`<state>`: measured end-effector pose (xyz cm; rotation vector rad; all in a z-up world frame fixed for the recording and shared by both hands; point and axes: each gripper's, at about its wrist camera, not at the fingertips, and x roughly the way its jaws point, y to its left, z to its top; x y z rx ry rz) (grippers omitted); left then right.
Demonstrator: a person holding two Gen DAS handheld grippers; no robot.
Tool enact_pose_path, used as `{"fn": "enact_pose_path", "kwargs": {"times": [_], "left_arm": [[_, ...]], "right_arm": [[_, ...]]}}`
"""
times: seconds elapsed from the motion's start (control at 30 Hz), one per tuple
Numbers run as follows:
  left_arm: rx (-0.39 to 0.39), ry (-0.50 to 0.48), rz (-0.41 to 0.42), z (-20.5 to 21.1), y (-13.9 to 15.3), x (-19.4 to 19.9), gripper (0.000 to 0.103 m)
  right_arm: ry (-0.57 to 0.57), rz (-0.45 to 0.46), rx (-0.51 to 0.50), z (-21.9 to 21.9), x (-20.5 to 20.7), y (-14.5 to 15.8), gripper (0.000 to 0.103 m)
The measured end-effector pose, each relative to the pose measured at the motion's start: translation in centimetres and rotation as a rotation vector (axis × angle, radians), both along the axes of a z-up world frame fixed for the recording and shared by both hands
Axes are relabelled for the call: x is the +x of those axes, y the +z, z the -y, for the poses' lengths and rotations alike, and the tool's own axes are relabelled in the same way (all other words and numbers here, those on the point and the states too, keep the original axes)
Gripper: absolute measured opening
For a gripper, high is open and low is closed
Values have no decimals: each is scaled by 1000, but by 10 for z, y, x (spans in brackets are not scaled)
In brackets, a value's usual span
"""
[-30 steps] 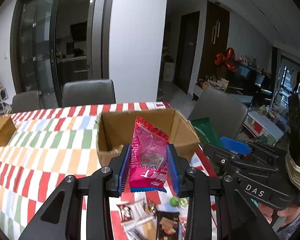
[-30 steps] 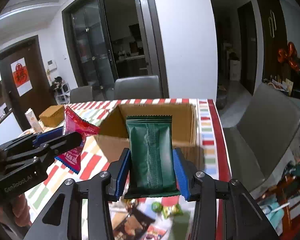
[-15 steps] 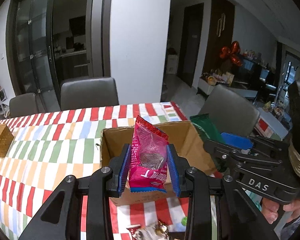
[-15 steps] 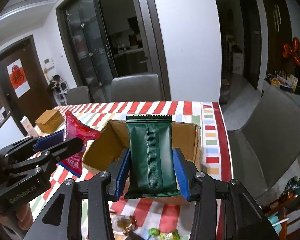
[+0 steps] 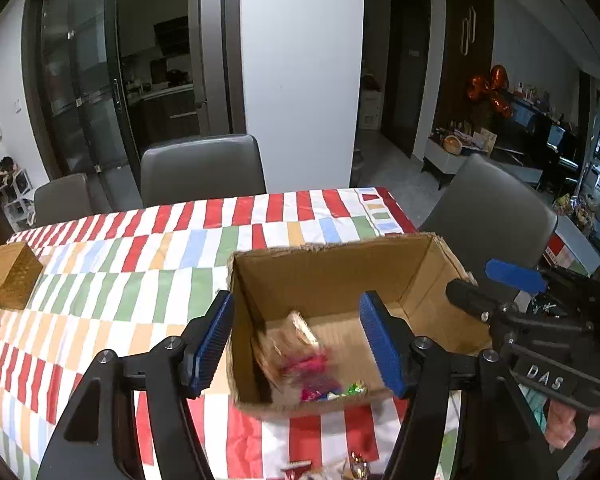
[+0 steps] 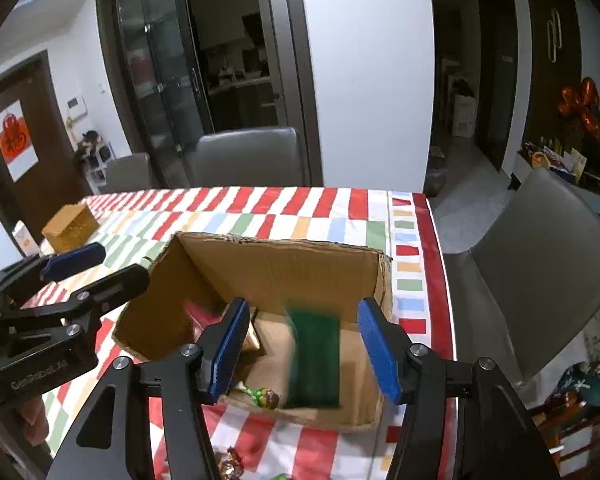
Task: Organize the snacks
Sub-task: 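Open the right tool to drop the green packet while the left tool releases the pink packet into the box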
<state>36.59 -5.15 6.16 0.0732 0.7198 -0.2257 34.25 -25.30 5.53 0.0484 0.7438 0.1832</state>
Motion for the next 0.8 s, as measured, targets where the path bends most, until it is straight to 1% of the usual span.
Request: {"fn": "enact_pose_path", "kwargs": {"times": [0.2, 0.27, 0.33, 0.43, 0.57, 0.8], "left_arm": [[-4, -9, 30, -7, 3, -33, 65], [-17, -19, 32, -10, 4, -45, 66], [-11, -16, 42, -11, 5, -59, 66], [-13, -20, 65, -14, 4, -82, 67], [-17, -7, 75, -20, -1, -107, 67], [-16, 16, 46, -25, -25, -145, 67]], "right_arm": [[9, 74, -21, -3, -34, 10, 57], [14, 98, -25, -5, -50, 12, 57], [24, 115, -24, -7, -65, 14, 57], [34, 121, -2, -8, -84, 12, 57], [25, 120, 20, -7, -107, 4, 57], [-6, 73, 28, -7, -142, -19, 57]]}}
